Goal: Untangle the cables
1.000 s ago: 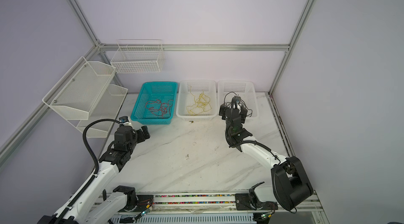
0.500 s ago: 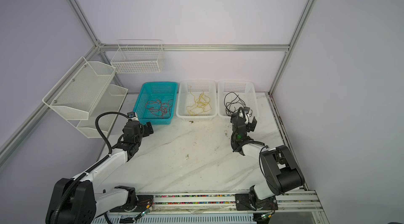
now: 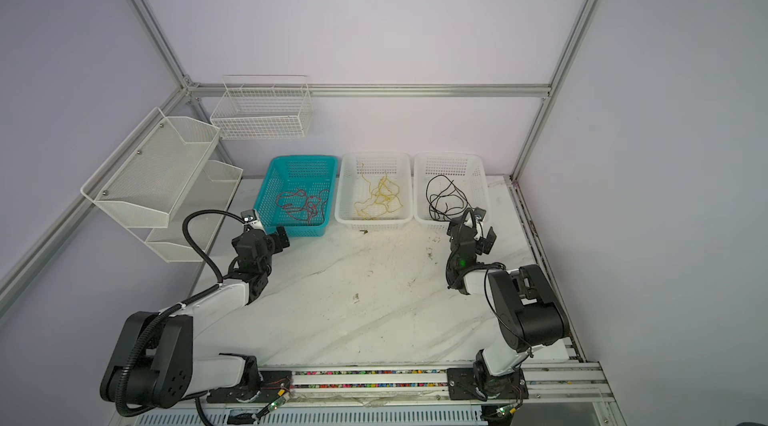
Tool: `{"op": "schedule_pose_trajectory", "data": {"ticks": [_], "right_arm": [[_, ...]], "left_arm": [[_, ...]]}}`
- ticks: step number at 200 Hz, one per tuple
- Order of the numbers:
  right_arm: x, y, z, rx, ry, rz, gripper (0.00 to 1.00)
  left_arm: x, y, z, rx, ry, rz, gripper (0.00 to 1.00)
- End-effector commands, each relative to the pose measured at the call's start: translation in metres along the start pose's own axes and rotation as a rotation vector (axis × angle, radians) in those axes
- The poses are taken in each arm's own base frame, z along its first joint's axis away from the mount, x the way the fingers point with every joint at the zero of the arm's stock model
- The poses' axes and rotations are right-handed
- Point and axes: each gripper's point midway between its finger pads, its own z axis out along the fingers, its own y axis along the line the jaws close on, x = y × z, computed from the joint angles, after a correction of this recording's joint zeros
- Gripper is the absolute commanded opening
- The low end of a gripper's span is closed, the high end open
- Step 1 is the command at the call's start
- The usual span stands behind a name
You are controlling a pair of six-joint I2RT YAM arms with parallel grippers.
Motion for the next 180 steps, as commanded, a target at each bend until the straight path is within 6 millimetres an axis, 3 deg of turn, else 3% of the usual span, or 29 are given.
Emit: {"op": "schedule_pose_trajectory", "data": {"ticks": [1, 42, 85, 92, 95, 125, 180], "right_arm": [[-0.006, 0.004, 0.001, -0.027, -0.031, 0.046, 0.97], [-0.006, 0.004, 0.003, -0.027, -0.030, 0.042, 0.97], [-0.007, 0.004, 0.003, -0.027, -0.034, 0.044, 0.97], [-0.006, 0.004, 0.003, -0.031, -0.034, 0.043, 0.97], [-0.006, 0.004, 0.003, -0.033, -0.033, 0.043, 0.97], [-0.008, 0.002, 0.002, -0.031, -0.039, 0.039, 0.97], [-0.011, 0.002, 0.003, -0.039, -0.061, 0.015, 0.97]], "left_arm": [[-0.020, 0.003, -0.005, 0.008, -0.136, -0.001, 1.00], [-0.025, 0.000, 0.003, 0.029, -0.141, 0.060, 1.00], [0.019, 0.003, 0.004, 0.062, -0.058, 0.093, 1.00], [0.014, 0.001, 0.004, 0.071, -0.097, 0.110, 1.00], [0.023, 0.000, 0.008, 0.069, -0.074, 0.125, 1.00], [0.043, 0.002, 0.019, 0.063, -0.044, 0.107, 1.00], [0.045, 0.002, 0.024, 0.084, -0.041, 0.095, 1.00]]}}
